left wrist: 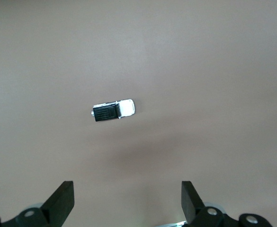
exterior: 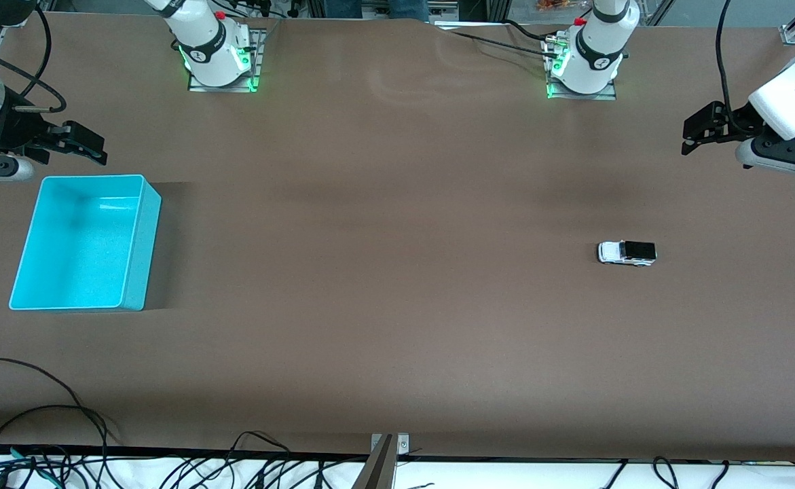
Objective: Wind and store white jeep toy
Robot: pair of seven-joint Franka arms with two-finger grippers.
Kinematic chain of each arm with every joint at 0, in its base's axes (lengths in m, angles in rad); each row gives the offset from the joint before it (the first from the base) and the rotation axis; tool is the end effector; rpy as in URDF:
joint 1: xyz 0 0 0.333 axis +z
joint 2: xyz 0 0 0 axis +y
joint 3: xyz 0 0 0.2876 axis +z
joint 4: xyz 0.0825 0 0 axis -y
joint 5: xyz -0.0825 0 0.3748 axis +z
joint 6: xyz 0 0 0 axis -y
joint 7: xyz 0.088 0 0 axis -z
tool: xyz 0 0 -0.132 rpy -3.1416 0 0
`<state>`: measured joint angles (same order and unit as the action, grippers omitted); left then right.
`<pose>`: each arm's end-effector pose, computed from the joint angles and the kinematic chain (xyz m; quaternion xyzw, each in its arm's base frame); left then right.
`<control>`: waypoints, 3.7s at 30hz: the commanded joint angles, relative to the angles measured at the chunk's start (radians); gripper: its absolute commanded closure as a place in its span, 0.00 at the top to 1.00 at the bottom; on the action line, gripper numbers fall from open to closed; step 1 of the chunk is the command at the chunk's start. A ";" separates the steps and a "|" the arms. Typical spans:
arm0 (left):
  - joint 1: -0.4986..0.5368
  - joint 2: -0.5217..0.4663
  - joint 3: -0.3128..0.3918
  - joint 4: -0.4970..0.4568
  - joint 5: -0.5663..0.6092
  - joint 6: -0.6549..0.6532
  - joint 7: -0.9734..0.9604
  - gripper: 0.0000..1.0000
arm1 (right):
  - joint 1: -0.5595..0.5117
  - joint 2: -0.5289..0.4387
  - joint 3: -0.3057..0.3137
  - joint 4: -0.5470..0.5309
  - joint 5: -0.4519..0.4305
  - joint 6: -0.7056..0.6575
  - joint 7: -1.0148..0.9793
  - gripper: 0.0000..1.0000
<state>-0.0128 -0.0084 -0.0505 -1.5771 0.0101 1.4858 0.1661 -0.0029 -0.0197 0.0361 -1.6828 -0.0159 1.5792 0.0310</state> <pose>0.5305 -0.0323 0.5657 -0.9926 0.1141 0.0417 0.0031 0.5340 0.0158 0.5309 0.9991 0.0015 -0.0417 0.0096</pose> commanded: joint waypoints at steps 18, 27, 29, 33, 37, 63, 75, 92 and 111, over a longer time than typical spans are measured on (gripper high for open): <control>0.000 0.001 0.006 0.011 0.022 -0.007 0.101 1.00 | -0.005 0.003 -0.001 0.012 0.011 -0.015 -0.006 1.00; 0.011 0.025 0.009 0.031 0.024 0.008 0.269 1.00 | -0.005 0.003 -0.001 0.012 0.011 -0.015 -0.006 1.00; 0.011 0.027 0.011 0.032 0.024 0.008 0.309 1.00 | -0.005 0.003 -0.001 0.014 0.011 -0.015 -0.006 1.00; 0.010 0.039 0.011 0.032 0.025 0.008 0.418 1.00 | -0.005 0.003 -0.001 0.012 0.011 -0.015 -0.006 1.00; 0.010 0.048 0.009 0.032 0.027 0.008 0.475 1.00 | -0.005 0.003 -0.001 0.012 0.011 -0.015 -0.006 1.00; 0.106 0.130 0.015 0.029 0.016 0.194 1.133 1.00 | -0.005 0.003 -0.001 0.012 0.011 -0.015 -0.006 1.00; 0.094 0.243 0.011 0.028 0.030 0.188 1.182 1.00 | -0.005 0.003 -0.001 0.012 0.011 -0.015 -0.006 1.00; 0.079 0.328 0.004 -0.075 0.096 0.330 1.282 1.00 | -0.006 0.003 -0.002 0.012 0.011 -0.015 -0.006 1.00; 0.063 0.393 0.006 -0.046 0.096 0.470 1.285 1.00 | -0.006 0.003 -0.002 0.012 0.011 -0.015 -0.006 1.00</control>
<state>0.0614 0.3824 -0.0464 -1.6413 0.0788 1.9606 1.4385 -0.0045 -0.0194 0.0345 -1.6828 -0.0158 1.5791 0.0310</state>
